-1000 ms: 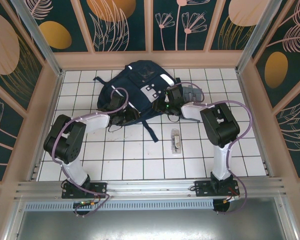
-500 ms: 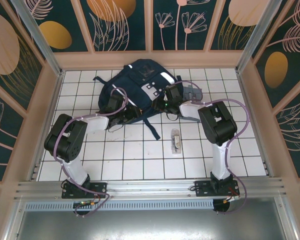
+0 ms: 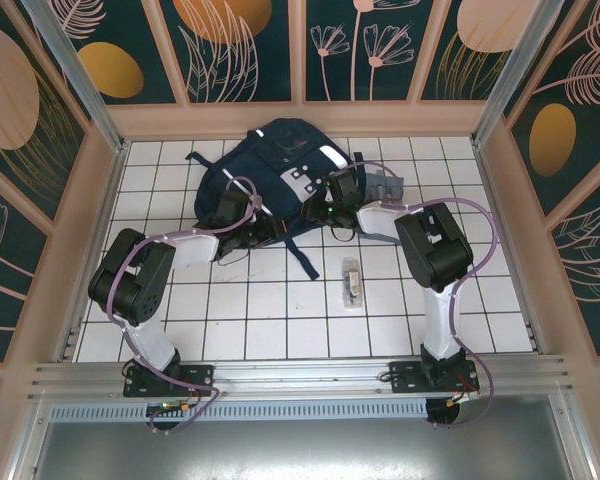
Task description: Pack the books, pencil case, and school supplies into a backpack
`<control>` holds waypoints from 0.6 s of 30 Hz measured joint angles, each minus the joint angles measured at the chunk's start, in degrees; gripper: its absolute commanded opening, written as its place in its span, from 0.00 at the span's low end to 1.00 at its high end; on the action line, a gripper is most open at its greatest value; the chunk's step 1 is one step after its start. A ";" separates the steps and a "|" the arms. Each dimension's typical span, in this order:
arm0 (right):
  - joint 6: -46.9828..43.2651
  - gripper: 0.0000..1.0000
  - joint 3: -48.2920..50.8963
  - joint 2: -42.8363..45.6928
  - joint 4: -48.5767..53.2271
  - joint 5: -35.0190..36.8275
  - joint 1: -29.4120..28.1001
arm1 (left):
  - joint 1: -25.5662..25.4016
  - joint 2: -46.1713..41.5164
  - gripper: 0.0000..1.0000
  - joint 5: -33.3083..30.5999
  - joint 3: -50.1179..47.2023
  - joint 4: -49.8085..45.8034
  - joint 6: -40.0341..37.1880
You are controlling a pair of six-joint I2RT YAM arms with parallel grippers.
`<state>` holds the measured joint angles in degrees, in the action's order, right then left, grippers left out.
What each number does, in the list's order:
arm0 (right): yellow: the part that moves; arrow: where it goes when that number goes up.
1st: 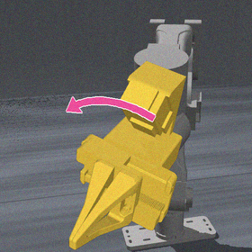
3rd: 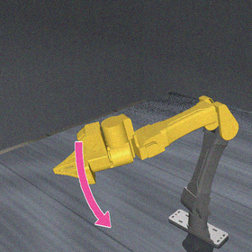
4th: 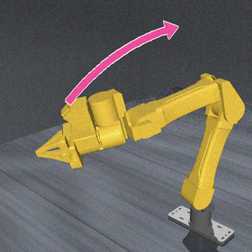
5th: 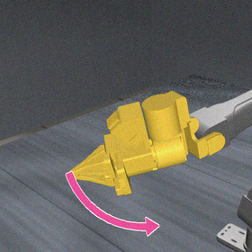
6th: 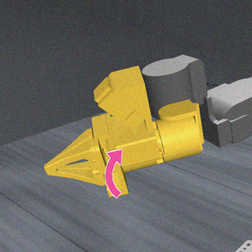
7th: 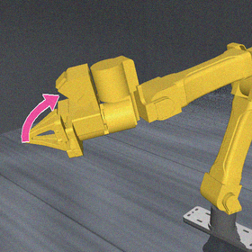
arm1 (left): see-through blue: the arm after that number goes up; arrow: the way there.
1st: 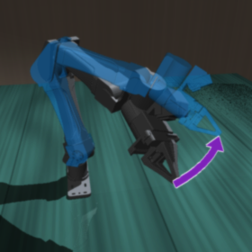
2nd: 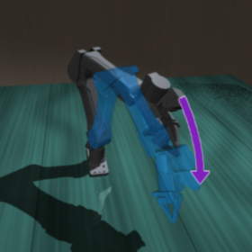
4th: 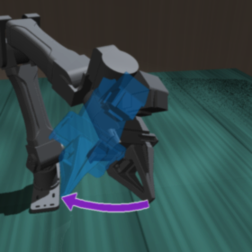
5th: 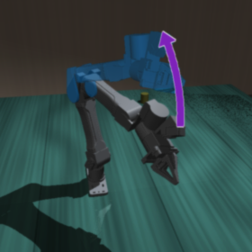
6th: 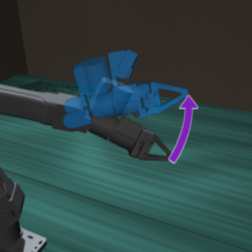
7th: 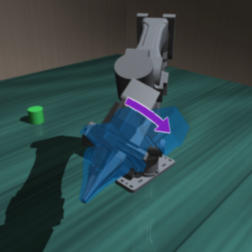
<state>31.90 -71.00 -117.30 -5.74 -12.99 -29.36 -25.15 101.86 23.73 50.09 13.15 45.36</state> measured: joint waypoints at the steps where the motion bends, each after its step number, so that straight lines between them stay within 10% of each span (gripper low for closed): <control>1: -0.02 0.47 -0.02 0.00 0.04 -0.02 -0.07 | -0.02 0.07 0.50 -0.28 0.17 -0.83 -0.57; 18: -0.02 0.46 -0.46 -0.22 0.37 -0.59 -0.63 | -5.49 -0.26 0.44 -17.05 12.26 -18.08 -16.87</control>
<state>31.88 -71.46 -117.51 -5.37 -13.58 -30.00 -30.63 101.60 6.68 62.35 -4.93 28.49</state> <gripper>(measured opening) 0.460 0.461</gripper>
